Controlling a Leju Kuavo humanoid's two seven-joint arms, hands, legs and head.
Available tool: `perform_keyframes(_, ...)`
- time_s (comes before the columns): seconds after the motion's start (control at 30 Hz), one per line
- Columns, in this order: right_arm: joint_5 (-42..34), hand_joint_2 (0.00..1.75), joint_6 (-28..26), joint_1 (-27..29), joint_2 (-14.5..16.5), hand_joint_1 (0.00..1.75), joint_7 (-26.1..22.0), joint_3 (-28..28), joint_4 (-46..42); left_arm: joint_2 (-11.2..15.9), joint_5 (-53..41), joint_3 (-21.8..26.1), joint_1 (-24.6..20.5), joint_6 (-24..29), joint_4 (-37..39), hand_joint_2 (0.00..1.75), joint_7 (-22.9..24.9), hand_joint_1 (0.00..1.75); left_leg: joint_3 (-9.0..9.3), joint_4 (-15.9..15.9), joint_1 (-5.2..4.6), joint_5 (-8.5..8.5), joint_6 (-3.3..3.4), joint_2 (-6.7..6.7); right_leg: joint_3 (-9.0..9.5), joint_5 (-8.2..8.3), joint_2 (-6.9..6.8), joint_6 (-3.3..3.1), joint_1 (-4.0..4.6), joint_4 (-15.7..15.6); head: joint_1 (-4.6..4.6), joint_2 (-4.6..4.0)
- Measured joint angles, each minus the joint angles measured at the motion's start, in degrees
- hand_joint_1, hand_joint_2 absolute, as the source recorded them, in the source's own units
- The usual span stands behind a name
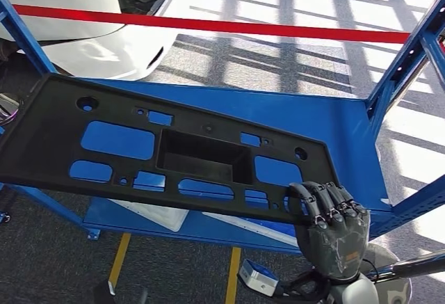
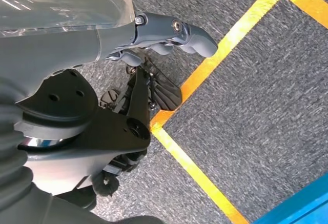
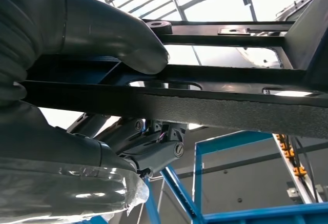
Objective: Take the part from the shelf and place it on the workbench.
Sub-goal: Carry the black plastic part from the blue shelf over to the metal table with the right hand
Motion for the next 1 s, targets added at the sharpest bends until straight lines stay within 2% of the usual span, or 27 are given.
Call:
perform_keyframes(0.7, 0.01, 1.75, 0.00, 1.70, 0.64, 1.75, -1.10, -0.34, -1.44, 0.00, 0.00, 0.03, 0.00, 2.09, 0.00, 1.75, 0.56, 0.00, 0.00, 0.00, 0.00, 0.00, 0.00, 0.00, 0.01, 0.00, 0.00, 0.00, 0.00, 0.00, 0.00, 0.00)
perform_keyframes(0.73, 0.01, 1.75, 0.00, 1.77, 0.72, 1.75, -0.64, -0.37, -1.38, 0.01, 0.00, 0.03, -0.01, 2.42, 0.00, 1.75, 0.61, 0.00, -0.06, 0.13, -0.05, -0.04, 0.12, -0.01, 0.00, 0.07, 0.00, 0.12, -0.08, -0.05, -0.01, 0.00)
perform_keyframes(0.8, 0.01, 1.75, -0.01, 1.86, 0.90, 1.75, 0.45, -0.43, -1.23, 0.01, 0.00, 0.02, -0.04, 3.03, 0.00, 1.75, 0.71, 0.00, -0.01, -0.19, 0.06, 0.44, 0.78, 0.09, 0.10, 0.21, 0.01, 0.63, -0.12, -0.26, -0.04, 0.00)
perform_keyframes(0.83, 0.02, 1.75, -0.01, 1.86, 0.97, 1.75, 0.96, -0.44, -1.15, 0.01, 0.00, 0.02, -0.08, 3.27, 0.00, 1.75, 0.78, 0.00, 0.04, -0.51, 0.21, 0.80, 1.21, 0.20, -0.03, -0.33, -0.01, 0.91, -0.14, 0.13, -0.01, 0.00)
perform_keyframes(0.87, 0.02, 1.75, -0.02, 1.85, 1.00, 1.75, 1.13, -0.44, -1.11, -0.01, 0.00, 0.01, -0.11, 3.37, 0.00, 1.75, 0.84, 0.00, 0.12, -0.95, 0.45, 1.21, 1.52, 0.33, -0.50, -1.59, -0.03, 1.12, -0.11, 1.54, 0.03, 0.00)
perform_keyframes(0.9, 0.01, 1.75, -0.03, 1.87, 1.01, 1.75, 1.31, -0.44, -1.04, -0.02, 0.00, 0.01, -0.13, 3.47, 0.00, 1.75, 0.93, 0.00, 0.15, -1.22, 0.65, 1.41, 1.66, 0.47, -1.43, -3.53, -0.06, 1.27, -0.18, 4.12, 0.08, 0.00)
perform_keyframes(0.97, 0.01, 1.75, -0.04, 1.97, 0.99, 1.75, 1.68, -0.42, -0.78, -0.02, 0.00, 0.02, -0.09, 3.62, 0.00, 1.75, 1.09, 0.00, 0.01, -1.22, 0.73, 1.51, 1.70, 0.55, -4.09, -7.29, -0.08, 1.73, -0.37, 11.40, 0.10, 0.00)
perform_keyframes(1.0, 0.02, 1.75, -0.04, 2.05, 0.98, 1.75, 1.87, -0.41, -0.62, -0.02, 0.00, 0.03, -0.05, 3.67, 0.00, 1.75, 1.13, 0.00, -0.03, -1.16, 0.77, 1.54, 1.66, 0.58, -4.93, -7.98, -0.09, 1.99, -0.49, 13.96, 0.10, 0.00)
